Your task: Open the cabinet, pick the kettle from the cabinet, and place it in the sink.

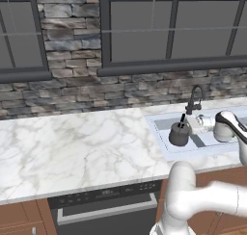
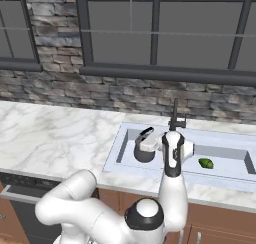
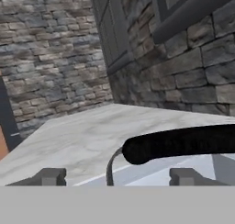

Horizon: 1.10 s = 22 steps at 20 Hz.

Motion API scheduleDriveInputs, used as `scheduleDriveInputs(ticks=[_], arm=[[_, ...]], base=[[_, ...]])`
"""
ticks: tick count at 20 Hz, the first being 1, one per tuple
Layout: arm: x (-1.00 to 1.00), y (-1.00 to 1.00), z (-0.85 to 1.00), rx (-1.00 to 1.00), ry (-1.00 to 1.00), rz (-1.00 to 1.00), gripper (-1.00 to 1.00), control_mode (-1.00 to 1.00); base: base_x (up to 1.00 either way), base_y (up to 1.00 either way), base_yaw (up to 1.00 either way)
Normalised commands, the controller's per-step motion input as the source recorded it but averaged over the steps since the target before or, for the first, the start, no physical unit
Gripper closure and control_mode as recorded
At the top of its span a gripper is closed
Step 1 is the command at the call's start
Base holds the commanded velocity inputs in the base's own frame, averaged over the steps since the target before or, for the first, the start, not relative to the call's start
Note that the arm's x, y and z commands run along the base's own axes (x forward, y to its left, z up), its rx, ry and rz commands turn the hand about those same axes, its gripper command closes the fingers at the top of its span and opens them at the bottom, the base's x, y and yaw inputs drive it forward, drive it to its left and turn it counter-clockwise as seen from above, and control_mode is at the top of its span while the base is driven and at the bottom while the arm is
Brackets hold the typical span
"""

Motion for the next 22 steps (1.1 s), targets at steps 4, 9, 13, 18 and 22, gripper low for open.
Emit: scheduleDriveInputs(ticks=[4, 9, 13, 18, 22], arm=[[-0.12, 0.0, 0.0, 0.0, -0.05, -0.15, -1.0, -1.0], [-0.09, -0.09, 0.0, 0.0, 0.0, -0.23, -1.0, -1.0], [-0.16, -0.15, 0.07, -0.01, -0.01, -0.26, -1.0, -1.0], [-0.23, -0.03, 0.26, -0.09, 0.0, -0.25, -1.0, -1.0], [-0.26, 0.0, 0.33, -0.15, 0.0, -0.19, -1.0, -1.0]], base=[[0.0, 0.0, 0.0], [0.0, 0.0, 0.0], [0.0, 0.0, 0.0], [0.0, 0.0, 0.0], [0.0, 0.0, 0.0]])
